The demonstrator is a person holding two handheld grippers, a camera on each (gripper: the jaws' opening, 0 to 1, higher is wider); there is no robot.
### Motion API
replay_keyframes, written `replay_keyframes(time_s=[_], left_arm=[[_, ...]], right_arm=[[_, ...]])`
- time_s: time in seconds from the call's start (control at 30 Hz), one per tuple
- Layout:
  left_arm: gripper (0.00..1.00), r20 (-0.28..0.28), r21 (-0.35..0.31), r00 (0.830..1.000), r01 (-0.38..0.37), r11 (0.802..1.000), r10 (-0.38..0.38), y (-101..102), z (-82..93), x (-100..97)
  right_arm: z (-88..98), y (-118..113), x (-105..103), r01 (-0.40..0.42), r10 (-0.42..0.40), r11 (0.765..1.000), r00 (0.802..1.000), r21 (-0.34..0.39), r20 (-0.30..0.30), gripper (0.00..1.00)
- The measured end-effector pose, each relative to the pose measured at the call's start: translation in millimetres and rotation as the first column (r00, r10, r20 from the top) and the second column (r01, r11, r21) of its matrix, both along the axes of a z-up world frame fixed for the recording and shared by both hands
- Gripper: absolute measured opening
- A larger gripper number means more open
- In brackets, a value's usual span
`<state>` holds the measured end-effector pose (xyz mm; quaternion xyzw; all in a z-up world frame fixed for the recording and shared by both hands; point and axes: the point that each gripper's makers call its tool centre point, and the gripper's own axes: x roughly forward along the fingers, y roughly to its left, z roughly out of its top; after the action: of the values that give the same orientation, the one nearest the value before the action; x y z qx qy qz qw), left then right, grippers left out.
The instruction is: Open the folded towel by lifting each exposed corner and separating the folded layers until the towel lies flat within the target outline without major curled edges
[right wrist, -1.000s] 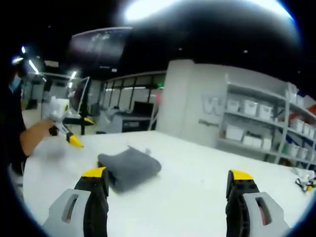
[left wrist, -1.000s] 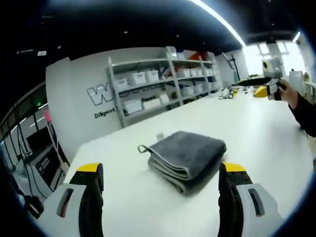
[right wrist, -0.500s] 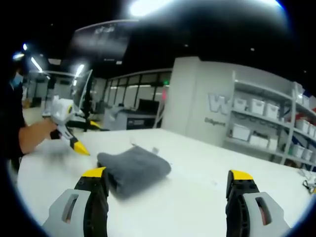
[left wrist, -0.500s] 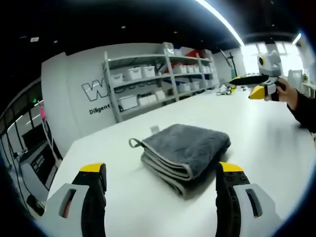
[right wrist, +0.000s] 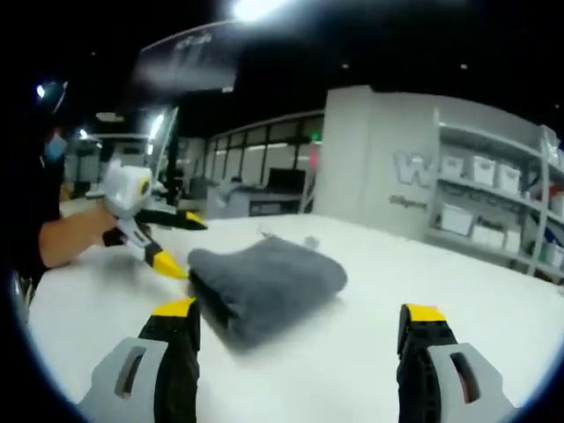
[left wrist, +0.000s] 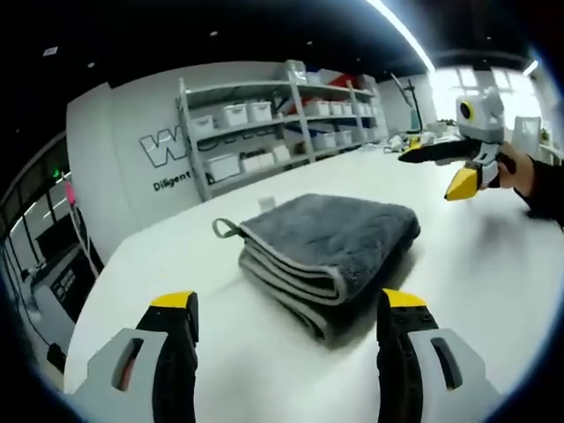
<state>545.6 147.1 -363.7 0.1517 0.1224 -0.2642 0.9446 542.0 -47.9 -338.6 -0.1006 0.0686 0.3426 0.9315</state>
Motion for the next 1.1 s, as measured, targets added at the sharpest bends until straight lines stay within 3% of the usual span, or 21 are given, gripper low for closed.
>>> replay_keyframes(time_s=[0.2, 0.3, 0.53, 0.67, 0.77, 0.83, 0.93, 1.0, 1.1], left_arm=[[0.81, -0.025, -0.028, 1.0, -0.015, 0.999, 0.015, 1, -7.4, 0.6], [0.78, -0.033, -0.061, 0.999, -0.002, 0.998, 0.0, -2, -6.9, 3.1], [0.67, -0.097, -0.095, 0.995, -0.015, 0.995, 0.006, -6, -22.1, 3.4], [0.6, -0.115, -0.104, 0.993, -0.028, 0.994, 0.016, -4, -24.4, 2.7], [0.62, -0.128, -0.109, 0.991, -0.059, 0.992, 0.045, -1, -28.0, 6.0], [0.6, -0.129, -0.112, 0.991, -0.049, 0.993, 0.034, -4, -27.9, 5.4], [0.55, -0.141, -0.11, 0.99, -0.042, 0.993, 0.026, -11, -31.2, 3.7], [0.51, -0.143, -0.101, 0.989, -0.036, 0.994, 0.021, -13, -32.8, 2.8], [0.46, -0.153, -0.113, 0.988, -0.03, 0.993, 0.013, -15, -33.2, 2.2]], right_arm=[[-11.1, 8, 3, -0.025, 0.025, 0.999, 1.0, -0.023, -0.005, 0.87], [-17.1, 15, 3, -0.045, 0.045, 0.999, 0.999, -0.028, -0.02, 0.8], [-30.8, 31, 10, -0.056, 0.054, 0.997, 0.998, -0.048, -0.037, 0.79], [-32.1, 29, 12, -0.036, 0.034, 0.999, 0.997, -0.028, -0.064, 0.67], [-29.1, 29, 14, -0.04, 0.039, 0.999, 0.998, -0.018, -0.041, 0.54], [-30.7, 32, 12, -0.053, 0.053, 0.999, 0.997, -0.001, -0.061, 0.51], [-36.8, 36, 10, -0.068, 0.066, 0.998, 0.995, -0.016, -0.079, 0.47], [-43.5, 42, 5, -0.102, 0.098, 0.994, 0.991, -0.037, -0.094, 0.36], [-44.7, 44, 3, -0.107, 0.103, 0.993, 0.99, -0.041, -0.095, 0.3]])
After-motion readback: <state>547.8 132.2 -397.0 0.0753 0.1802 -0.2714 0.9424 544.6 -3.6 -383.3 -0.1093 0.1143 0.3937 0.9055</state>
